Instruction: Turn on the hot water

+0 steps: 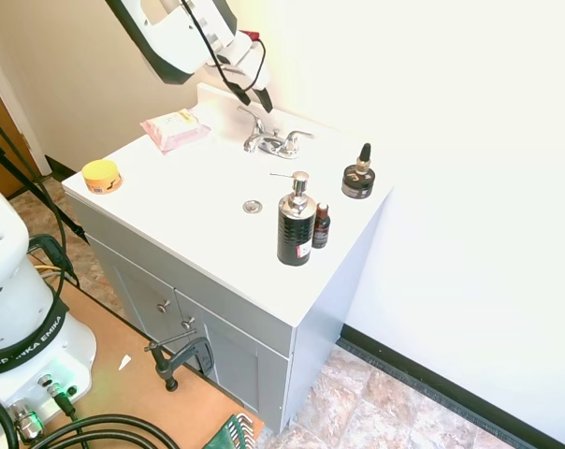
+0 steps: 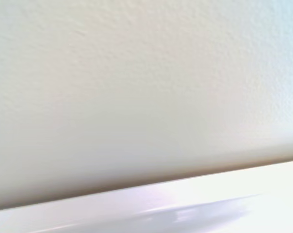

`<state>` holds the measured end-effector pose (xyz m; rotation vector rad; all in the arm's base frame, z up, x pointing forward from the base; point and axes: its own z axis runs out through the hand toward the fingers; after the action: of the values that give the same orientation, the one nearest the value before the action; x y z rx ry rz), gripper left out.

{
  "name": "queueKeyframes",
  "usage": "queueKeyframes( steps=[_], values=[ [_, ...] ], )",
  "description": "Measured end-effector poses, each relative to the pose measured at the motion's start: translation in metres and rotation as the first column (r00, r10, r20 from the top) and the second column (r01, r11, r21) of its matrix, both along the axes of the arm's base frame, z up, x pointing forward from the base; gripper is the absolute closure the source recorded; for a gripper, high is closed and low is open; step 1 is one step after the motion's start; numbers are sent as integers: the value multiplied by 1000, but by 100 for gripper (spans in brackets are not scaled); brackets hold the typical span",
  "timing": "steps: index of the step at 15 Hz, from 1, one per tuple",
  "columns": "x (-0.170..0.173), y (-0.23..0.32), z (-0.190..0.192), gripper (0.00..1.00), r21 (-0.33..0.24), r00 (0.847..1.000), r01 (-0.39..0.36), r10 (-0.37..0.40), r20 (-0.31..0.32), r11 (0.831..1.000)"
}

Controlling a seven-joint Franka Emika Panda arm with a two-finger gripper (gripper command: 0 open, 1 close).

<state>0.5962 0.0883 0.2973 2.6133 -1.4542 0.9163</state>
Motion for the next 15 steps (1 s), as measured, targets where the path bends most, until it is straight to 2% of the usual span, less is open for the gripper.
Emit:
queueKeyframes(
  steps=[8,15],
  values=[
    [-10,-11,-13,0,23,996,24,-22,-90,999],
    [-47,-20,-7,0,7,991,40,-39,-132,999]
  ],
)
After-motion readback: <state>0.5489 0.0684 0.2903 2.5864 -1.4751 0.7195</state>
